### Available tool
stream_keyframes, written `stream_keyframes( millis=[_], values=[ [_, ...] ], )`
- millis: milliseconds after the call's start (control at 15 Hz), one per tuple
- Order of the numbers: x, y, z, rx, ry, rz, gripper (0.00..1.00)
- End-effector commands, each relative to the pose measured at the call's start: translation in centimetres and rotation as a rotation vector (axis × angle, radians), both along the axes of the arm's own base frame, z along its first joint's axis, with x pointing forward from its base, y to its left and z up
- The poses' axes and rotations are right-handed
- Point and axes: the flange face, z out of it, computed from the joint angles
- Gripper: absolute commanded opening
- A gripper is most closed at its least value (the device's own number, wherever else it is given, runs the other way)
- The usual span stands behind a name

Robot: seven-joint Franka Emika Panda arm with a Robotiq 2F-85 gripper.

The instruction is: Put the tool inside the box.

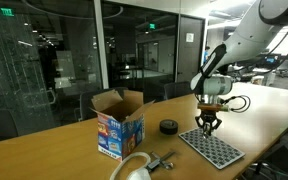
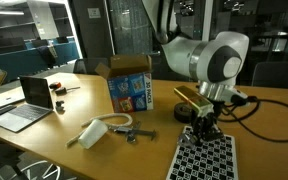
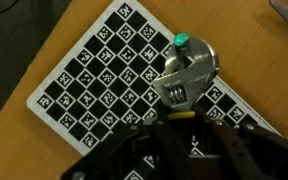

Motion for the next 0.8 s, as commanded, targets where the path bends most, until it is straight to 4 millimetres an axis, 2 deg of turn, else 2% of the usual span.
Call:
stream_keyframes(
  millis=[0,267,467,733],
  values=[
    [1.3,1.7,8.9,-0.047,-0.042,0.030,0.16],
    [3.4,4.8,18.2,-0.037,-0.200,0.099,0.16],
    [5.2,8.5,24.9,-0.014,-0.343,0.157,0.16],
    [7.2,14.3,30.9,0.025,-0.476,0.265,0.16]
  ],
)
